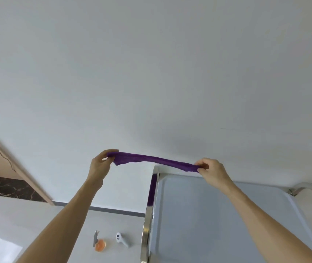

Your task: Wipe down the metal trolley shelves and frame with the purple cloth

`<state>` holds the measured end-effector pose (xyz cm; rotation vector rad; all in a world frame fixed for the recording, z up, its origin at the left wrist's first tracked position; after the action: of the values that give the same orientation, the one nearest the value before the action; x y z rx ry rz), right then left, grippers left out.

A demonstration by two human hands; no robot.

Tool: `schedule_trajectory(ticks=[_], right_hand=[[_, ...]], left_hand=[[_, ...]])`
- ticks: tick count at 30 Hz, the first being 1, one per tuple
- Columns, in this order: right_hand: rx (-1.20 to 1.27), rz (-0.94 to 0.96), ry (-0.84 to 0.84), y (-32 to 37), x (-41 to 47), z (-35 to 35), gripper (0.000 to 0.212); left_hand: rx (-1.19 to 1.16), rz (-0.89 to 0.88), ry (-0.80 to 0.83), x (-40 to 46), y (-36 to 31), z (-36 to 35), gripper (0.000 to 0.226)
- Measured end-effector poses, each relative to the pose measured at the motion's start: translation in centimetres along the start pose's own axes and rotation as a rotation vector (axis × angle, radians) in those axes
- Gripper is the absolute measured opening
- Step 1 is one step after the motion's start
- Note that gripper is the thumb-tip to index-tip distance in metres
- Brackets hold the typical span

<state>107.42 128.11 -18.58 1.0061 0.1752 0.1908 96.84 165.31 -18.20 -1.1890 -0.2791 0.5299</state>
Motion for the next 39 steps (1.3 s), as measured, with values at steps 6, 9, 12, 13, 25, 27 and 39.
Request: schedule_trajectory(ticks=[6,9,12,13,25,27,39], right_hand=[[-0.161,-0.103,0.102,-6.1,-3.6,-6.2,0.032],[-0.226,-0.210,0.228,-9.8,-6.6,-8.9,0.034],[-0.238,-0.268,0.308,-12.1,-8.8,-10.5,0.035],[-0.238,-0.281,0.345,-12.4,-9.2,-10.9,0.034],[0.549,-0.534,0.343,-4.3,-8.8,-16.4,0.030],[0.755,-0.600,0.352,-3.0,-9.1,-17.7,0.027],[0.831,-0.644,0.273,-1.8,-4.7,-19.0,0.033]], left_hand=[[-0.231,0.382,0.020,-2.8,9.8,-2.5,0.038],[-0.305,0.537,0.027,-5.6,14.6,-4.5,0.042],[-0.329,0.632,0.064,-7.7,17.9,-5.5,0.048],[-0.297,0.637,0.094,-8.2,18.5,-5.6,0.050],[0.003,0.368,0.493,-9.4,11.1,-7.9,0.029],[-0.157,0.419,0.578,-10.3,10.1,-9.3,0.035],[-0.243,0.484,0.592,-6.6,8.1,-11.7,0.037]])
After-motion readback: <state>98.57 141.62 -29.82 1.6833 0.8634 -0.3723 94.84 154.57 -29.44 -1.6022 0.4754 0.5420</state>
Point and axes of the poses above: each hand's wrist, its own x-axis towards the middle knuckle, its own z-axis out of the back of the hand, y = z × x, the point moved 2 cm from there along x, towards the middle knuckle, and after that the axes turned 9 degrees about x, right-handed, at the moved point
